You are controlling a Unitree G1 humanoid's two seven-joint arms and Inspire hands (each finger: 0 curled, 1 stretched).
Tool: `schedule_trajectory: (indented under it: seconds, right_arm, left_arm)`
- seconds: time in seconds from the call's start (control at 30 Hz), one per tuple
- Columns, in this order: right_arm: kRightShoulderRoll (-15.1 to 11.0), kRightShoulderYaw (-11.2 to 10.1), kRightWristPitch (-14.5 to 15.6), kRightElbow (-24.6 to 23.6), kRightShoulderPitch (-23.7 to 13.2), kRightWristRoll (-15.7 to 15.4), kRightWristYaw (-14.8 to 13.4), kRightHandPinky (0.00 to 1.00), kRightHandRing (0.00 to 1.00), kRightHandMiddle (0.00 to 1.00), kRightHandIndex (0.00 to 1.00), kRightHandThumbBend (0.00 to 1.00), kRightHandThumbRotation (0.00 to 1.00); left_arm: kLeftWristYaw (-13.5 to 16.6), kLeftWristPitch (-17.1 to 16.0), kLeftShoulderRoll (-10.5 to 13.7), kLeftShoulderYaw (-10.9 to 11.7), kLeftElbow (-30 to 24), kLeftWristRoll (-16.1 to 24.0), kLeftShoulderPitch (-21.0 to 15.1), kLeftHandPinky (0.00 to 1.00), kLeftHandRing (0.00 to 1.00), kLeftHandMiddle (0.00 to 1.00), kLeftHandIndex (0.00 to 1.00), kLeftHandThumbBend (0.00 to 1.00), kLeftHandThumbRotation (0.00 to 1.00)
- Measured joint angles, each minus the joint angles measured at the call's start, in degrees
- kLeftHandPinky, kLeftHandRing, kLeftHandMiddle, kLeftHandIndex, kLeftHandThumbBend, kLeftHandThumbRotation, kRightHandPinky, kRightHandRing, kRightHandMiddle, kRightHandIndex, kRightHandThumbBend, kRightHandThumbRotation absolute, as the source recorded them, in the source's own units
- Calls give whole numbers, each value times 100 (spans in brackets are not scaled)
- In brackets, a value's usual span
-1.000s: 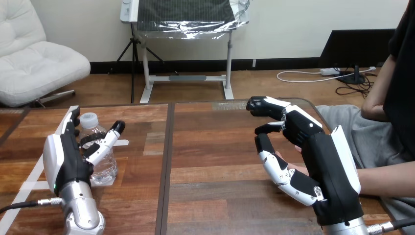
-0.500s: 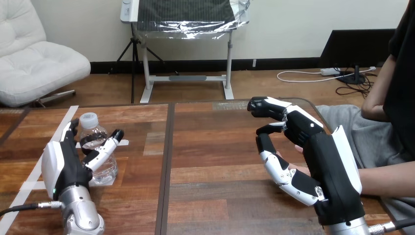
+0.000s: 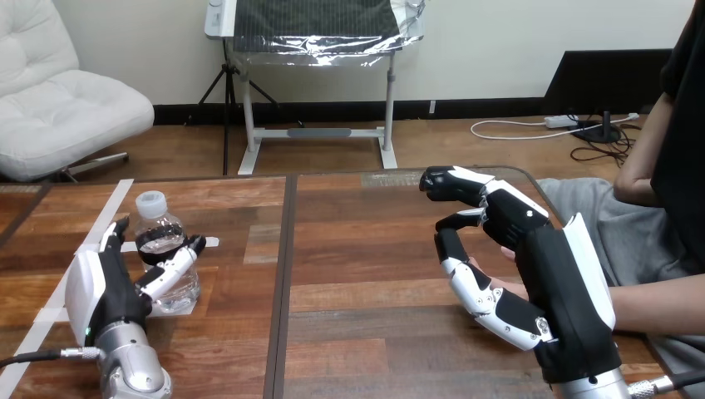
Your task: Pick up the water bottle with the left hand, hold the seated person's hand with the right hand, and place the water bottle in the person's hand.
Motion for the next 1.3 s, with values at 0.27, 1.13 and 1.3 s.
schedule_trajectory:
  seconds: [0.27, 1.13, 1.3]
  right_arm:
    - [-74, 0, -1, 0, 0, 0, 3, 60, 75, 79, 70, 28, 16]
    - [-75, 4, -1, 0, 0, -27, 3, 59, 74, 78, 69, 28, 14]
    - [-74, 4, -1, -1, 0, -26, 3, 59, 74, 78, 69, 28, 14]
  left_arm:
    - [1, 0, 15, -123, 177, 85, -77, 72, 82, 86, 86, 89, 43]
    - [-22, -4, -19, -154, 363, -87, -384, 64, 74, 80, 79, 85, 25]
    - [-21, -3, -42, -158, 434, -88, -402, 64, 74, 81, 80, 86, 25]
